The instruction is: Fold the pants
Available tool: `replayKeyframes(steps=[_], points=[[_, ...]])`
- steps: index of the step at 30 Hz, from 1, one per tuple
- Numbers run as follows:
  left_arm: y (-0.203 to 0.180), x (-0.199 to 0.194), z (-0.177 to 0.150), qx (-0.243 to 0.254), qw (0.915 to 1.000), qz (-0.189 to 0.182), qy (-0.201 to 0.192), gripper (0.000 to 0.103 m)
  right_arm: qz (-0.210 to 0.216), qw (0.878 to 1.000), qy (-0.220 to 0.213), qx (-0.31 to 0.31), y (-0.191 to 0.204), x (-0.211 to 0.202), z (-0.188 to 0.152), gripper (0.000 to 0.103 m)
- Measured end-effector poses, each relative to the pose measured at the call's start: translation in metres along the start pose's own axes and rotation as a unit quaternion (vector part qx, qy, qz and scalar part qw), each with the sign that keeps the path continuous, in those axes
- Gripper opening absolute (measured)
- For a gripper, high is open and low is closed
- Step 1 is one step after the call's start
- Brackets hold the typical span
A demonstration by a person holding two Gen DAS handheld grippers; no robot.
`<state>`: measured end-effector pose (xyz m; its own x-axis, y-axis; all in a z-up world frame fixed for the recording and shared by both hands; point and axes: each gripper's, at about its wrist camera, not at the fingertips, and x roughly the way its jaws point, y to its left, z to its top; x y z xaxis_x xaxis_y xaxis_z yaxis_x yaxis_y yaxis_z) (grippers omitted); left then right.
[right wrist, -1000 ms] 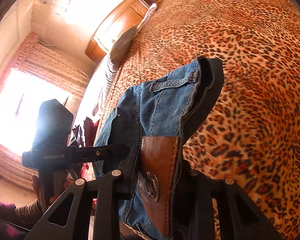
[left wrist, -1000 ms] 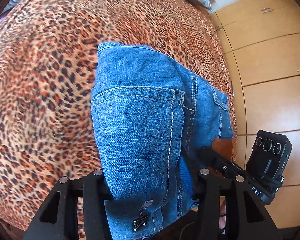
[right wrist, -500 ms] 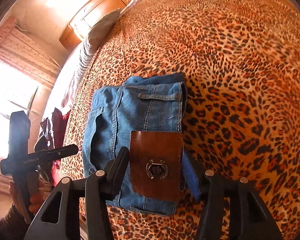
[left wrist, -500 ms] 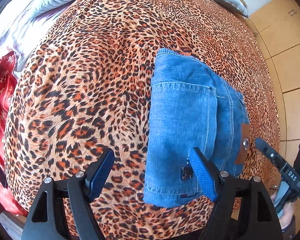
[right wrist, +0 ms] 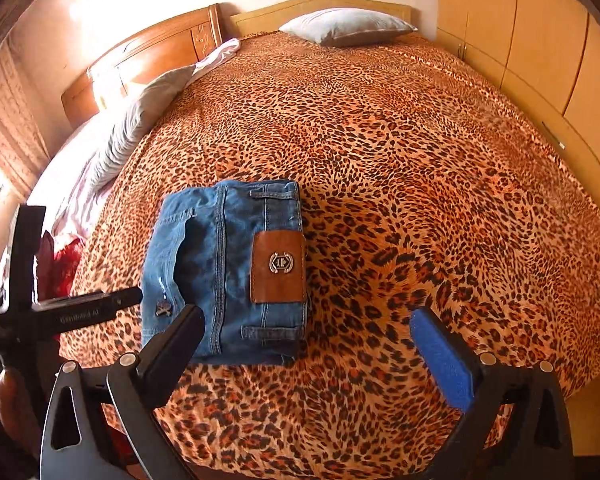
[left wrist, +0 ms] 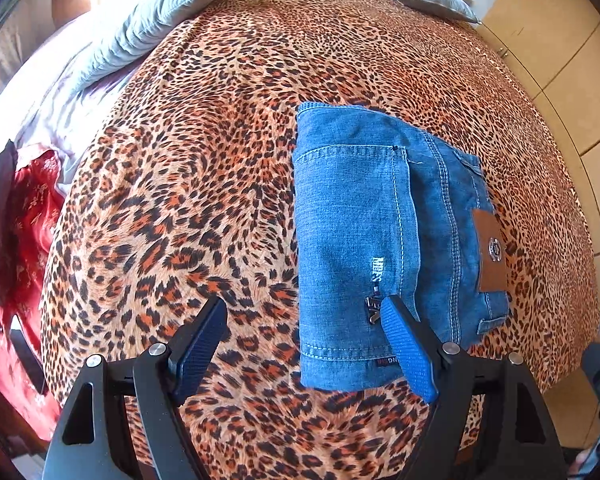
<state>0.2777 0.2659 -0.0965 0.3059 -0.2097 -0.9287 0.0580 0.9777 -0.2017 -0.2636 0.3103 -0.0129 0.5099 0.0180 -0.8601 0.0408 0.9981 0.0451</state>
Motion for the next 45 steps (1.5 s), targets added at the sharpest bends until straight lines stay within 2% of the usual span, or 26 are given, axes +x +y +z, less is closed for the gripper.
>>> replayKeyframes(steps=[5,8,13,17,21,23,32,45], points=[[-0.009,-0.015,-0.035,-0.019,0.9994,0.015,-0.024,0.079,0.003,0.999,-0.001,-0.041,0.012,-0.011,-0.015,0.103],[-0.016,-0.024,-0.058,-0.038,0.9986,0.01,-0.037,0.079,-0.003,0.998,-0.019,-0.065,0.013,-0.025,-0.025,0.103],[-0.026,-0.048,-0.096,-0.077,0.995,-0.005,-0.063,0.079,-0.007,0.997,-0.031,-0.069,0.002,-0.049,-0.048,0.103],[-0.042,-0.072,-0.127,-0.065,0.9932,0.01,-0.097,0.079,-0.004,0.998,-0.031,-0.059,-0.012,-0.064,-0.074,0.103],[-0.06,-0.085,-0.155,-0.045,0.9941,0.027,-0.095,0.079,-0.005,0.999,-0.035,-0.038,-0.03,-0.078,-0.101,0.103],[-0.069,-0.093,-0.168,-0.033,0.9935,0.049,-0.097,0.079,-0.005,0.999,-0.036,-0.028,-0.038,-0.084,-0.11,0.103],[-0.095,-0.121,-0.208,-0.01,0.9884,0.079,-0.129,0.079,-0.001,0.999,-0.044,-0.005,-0.066,-0.106,-0.13,0.103],[-0.117,-0.14,-0.236,0.016,0.9812,0.103,-0.163,0.079,-0.011,0.998,-0.055,-0.009,-0.082,-0.122,-0.147,0.103]])
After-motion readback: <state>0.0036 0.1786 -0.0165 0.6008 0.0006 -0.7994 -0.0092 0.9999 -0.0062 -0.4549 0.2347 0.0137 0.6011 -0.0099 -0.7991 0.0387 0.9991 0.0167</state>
